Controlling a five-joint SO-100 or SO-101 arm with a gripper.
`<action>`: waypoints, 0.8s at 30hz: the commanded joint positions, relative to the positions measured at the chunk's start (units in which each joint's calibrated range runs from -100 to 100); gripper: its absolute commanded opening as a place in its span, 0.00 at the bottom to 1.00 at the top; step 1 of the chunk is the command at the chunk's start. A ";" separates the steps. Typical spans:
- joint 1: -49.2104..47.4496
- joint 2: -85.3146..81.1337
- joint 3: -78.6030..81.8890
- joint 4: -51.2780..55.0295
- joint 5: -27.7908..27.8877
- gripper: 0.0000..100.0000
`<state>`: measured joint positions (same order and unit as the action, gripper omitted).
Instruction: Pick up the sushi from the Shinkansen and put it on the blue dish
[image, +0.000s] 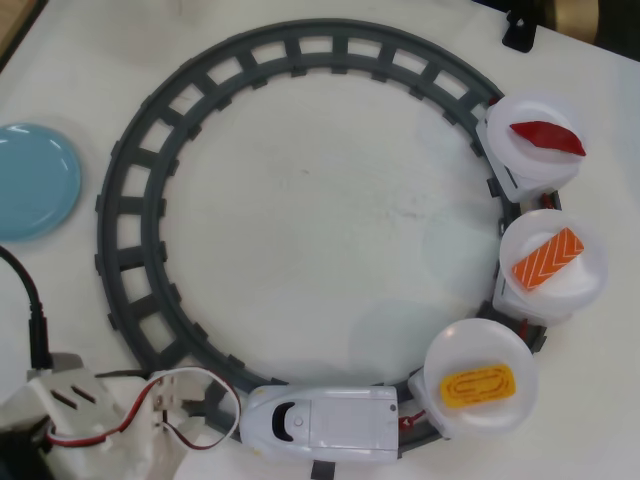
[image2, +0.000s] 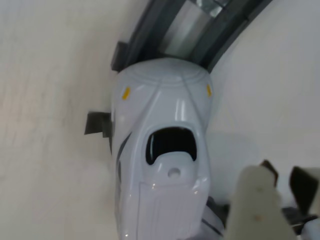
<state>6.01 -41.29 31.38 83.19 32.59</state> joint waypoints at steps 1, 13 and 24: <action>3.41 1.43 -3.43 -0.35 0.93 0.10; 11.33 9.15 -9.38 -0.35 5.69 0.13; 11.77 10.89 -10.10 -5.78 5.85 0.19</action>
<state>17.45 -30.49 24.98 77.90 38.18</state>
